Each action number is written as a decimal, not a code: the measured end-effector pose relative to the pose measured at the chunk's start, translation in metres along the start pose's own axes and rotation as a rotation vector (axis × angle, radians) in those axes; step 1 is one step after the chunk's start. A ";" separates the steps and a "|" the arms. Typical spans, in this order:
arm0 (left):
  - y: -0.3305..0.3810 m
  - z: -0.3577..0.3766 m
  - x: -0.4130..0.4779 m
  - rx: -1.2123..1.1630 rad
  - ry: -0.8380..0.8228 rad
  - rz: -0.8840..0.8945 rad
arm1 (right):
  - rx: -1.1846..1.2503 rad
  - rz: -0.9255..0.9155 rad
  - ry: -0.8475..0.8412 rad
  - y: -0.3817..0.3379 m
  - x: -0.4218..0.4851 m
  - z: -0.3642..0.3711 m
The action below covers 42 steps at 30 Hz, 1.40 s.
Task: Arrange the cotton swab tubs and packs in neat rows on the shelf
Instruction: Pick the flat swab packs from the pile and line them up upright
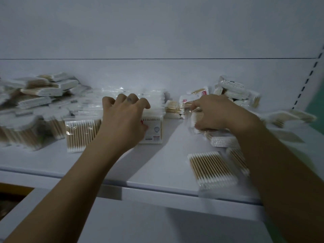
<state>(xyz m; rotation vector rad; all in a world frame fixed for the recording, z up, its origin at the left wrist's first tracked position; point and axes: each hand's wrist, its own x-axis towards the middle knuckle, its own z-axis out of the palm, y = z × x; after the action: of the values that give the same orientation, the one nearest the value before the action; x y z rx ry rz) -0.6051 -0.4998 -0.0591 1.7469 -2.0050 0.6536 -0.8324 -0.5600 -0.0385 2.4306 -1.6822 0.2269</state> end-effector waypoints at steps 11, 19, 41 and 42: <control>0.039 0.011 -0.005 -0.194 0.139 0.086 | 0.140 -0.032 0.132 0.003 0.001 0.005; 0.038 0.008 -0.005 -0.474 0.181 -0.019 | 0.862 -0.088 0.186 0.000 -0.013 -0.023; 0.020 -0.029 -0.019 -1.171 0.030 -0.220 | 1.339 -0.362 -0.020 -0.035 -0.024 -0.021; 0.017 -0.029 -0.019 -1.208 0.006 -0.222 | 1.333 -0.365 0.001 -0.035 -0.024 -0.022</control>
<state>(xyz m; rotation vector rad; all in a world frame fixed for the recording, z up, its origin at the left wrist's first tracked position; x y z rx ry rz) -0.6199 -0.4659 -0.0478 1.1181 -1.5499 -0.5561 -0.8086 -0.5215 -0.0247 3.4420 -1.1110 1.7323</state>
